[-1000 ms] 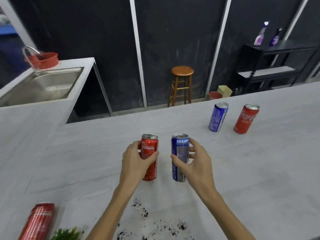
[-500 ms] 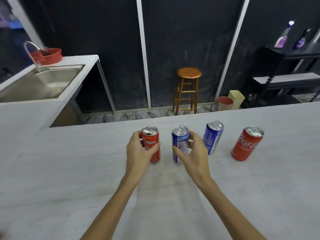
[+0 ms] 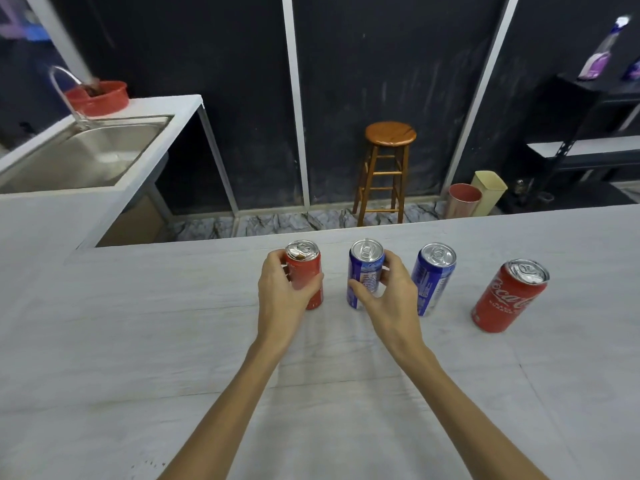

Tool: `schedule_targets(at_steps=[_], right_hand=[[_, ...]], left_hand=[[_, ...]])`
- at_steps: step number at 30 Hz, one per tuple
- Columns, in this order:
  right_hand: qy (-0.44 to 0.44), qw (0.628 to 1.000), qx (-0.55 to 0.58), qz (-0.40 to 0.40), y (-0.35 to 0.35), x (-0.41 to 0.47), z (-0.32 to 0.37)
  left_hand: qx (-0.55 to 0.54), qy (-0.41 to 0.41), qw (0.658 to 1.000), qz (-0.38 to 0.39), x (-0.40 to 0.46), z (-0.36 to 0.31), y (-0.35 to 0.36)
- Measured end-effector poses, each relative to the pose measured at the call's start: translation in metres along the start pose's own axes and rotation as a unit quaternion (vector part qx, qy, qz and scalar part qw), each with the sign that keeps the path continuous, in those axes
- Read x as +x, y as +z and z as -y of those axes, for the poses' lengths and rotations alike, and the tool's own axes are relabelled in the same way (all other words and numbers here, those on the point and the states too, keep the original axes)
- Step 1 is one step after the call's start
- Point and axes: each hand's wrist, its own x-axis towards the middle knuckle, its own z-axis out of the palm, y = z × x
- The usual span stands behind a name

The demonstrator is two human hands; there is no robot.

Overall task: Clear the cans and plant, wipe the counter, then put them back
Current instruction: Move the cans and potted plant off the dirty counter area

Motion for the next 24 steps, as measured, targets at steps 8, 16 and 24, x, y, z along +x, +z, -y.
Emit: schedule_targets(at_steps=[8,16,24], right_hand=[[0.007,1.0,-0.019,0.0,0.004,-0.004,-0.002],[0.026,0.999,-0.011,-0.015,0.004,-0.042,0.0],[0.018,1.0,-0.003,-0.002,0.01,-0.113,0.032]], left_hand=[[0.003,-0.004,1.0,0.005,-0.005,0.002,0.003],[0.042,-0.033,0.998,0.018,-0.032,0.012,-0.015],[0.095,-0.024,0.994,0.041,-0.07,0.022,-0.08]])
